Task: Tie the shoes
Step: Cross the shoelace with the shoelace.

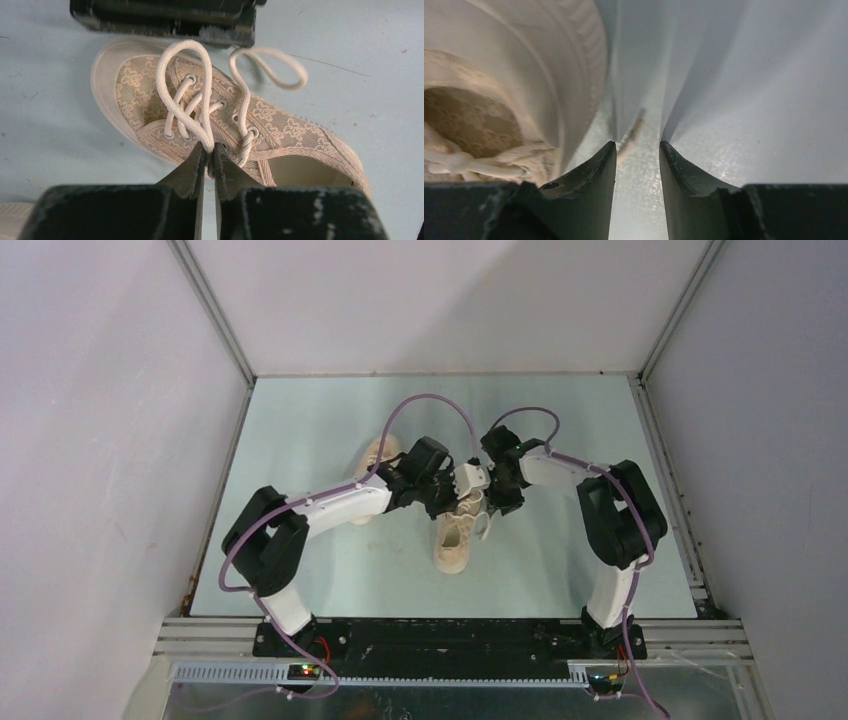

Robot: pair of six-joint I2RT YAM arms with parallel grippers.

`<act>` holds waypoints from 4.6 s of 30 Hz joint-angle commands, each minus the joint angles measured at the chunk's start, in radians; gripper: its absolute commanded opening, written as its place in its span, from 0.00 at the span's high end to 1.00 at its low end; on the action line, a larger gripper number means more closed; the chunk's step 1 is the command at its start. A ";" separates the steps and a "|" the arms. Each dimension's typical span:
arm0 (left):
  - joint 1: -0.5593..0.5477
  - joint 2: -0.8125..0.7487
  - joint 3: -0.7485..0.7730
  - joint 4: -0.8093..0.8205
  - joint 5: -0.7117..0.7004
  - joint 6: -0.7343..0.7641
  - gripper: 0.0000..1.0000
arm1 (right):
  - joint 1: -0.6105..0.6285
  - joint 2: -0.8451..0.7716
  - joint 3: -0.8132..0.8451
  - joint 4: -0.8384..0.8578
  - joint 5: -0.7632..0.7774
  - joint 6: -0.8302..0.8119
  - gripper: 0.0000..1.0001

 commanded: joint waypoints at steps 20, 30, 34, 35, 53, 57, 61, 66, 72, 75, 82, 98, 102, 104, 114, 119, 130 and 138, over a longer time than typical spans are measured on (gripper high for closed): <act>0.008 -0.075 -0.006 -0.002 -0.018 -0.002 0.89 | 0.050 0.104 0.081 -0.052 0.065 0.075 0.66; 0.008 -0.056 0.016 -0.018 0.009 0.007 0.89 | -0.073 -0.059 0.079 0.001 -0.044 -0.091 1.00; 0.008 -0.031 0.030 -0.023 -0.017 0.037 0.89 | -0.140 -0.216 0.080 0.045 -0.293 -0.167 1.00; 0.006 -0.025 0.035 -0.024 -0.028 0.041 0.89 | -0.161 -0.253 0.080 0.048 -0.384 -0.178 1.00; -0.005 0.026 0.097 -0.049 0.011 0.095 0.88 | -0.245 -0.247 0.167 0.202 -0.899 -0.012 1.00; -0.013 0.014 0.077 -0.053 0.051 0.141 0.87 | -0.243 -0.174 0.259 0.213 -0.937 0.021 1.00; -0.017 0.018 0.078 -0.060 0.101 0.164 0.86 | -0.238 -0.099 0.337 0.239 -0.927 0.076 1.00; -0.025 0.025 0.080 -0.059 0.144 0.185 0.86 | -0.211 -0.022 0.379 0.230 -0.836 0.093 1.00; -0.027 0.014 0.043 -0.008 0.189 0.199 0.86 | -0.140 0.067 0.407 0.138 -0.669 0.019 1.00; -0.026 0.007 0.029 0.002 0.218 0.208 0.86 | -0.116 0.110 0.432 0.101 -0.575 -0.012 1.00; -0.011 0.007 0.010 0.028 0.223 0.186 0.86 | -0.106 0.105 0.466 0.027 -0.510 -0.100 0.67; 0.050 0.040 0.042 0.021 0.277 0.139 0.87 | -0.269 -0.194 0.032 0.070 -0.788 -0.313 0.42; 0.050 0.040 0.044 0.019 0.295 0.136 0.87 | -0.228 -0.181 0.009 0.098 -0.812 -0.307 0.42; 0.050 0.037 0.044 0.016 0.297 0.136 0.87 | -0.200 -0.171 0.010 0.112 -0.820 -0.307 0.43; 0.050 0.010 0.027 0.001 0.317 0.159 0.87 | -0.115 -0.058 0.081 0.106 -0.852 -0.276 0.51; 0.051 0.004 0.025 -0.001 0.315 0.164 0.87 | -0.107 -0.026 0.114 0.088 -0.861 -0.250 0.73; 0.051 0.008 0.020 -0.004 0.329 0.185 0.87 | -0.113 -0.052 0.162 0.124 -0.864 -0.156 1.00; 0.048 0.011 0.024 -0.010 0.319 0.192 0.87 | -0.131 -0.036 0.176 0.205 -0.958 -0.043 1.00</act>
